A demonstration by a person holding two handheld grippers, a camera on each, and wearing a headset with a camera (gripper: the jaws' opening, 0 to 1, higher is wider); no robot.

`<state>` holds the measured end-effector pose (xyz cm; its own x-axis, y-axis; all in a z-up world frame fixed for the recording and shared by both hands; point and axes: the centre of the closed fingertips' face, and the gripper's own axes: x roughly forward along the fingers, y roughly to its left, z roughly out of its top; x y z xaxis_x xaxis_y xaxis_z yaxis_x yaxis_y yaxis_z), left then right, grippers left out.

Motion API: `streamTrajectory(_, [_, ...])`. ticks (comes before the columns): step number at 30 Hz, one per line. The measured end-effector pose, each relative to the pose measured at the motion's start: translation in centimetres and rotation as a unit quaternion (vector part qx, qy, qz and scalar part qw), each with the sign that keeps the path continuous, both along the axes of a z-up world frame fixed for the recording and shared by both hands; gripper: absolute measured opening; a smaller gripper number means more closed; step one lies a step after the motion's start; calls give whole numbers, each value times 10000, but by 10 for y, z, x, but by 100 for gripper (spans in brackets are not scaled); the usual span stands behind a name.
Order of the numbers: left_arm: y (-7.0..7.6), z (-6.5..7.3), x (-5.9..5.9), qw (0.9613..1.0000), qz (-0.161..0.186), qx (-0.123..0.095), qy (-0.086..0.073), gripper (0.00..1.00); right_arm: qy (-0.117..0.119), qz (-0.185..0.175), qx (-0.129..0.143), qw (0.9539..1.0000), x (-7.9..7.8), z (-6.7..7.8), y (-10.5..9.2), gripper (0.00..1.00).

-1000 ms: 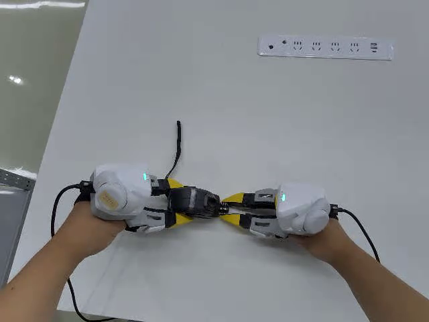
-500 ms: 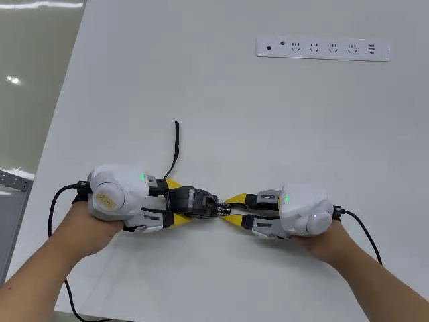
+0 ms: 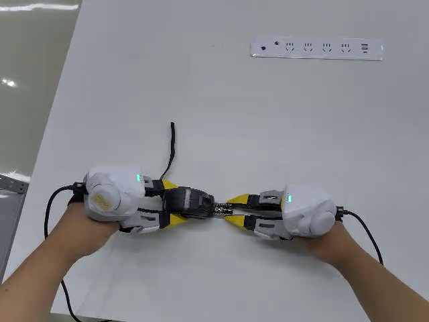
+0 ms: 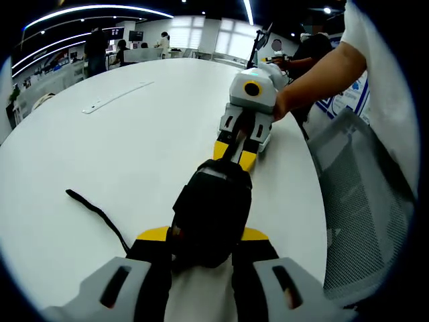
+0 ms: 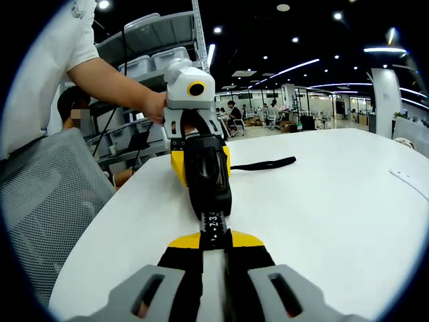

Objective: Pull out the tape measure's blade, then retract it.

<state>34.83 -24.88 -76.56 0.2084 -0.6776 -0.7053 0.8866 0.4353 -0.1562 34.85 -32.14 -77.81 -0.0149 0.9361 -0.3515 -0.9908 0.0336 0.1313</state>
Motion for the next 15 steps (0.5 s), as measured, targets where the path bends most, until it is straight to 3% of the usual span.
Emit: streamTrajectory(15, [-1,-1,0,10000,13,11,8,31,53,-117,-16,9999,1,-2,-18,11])
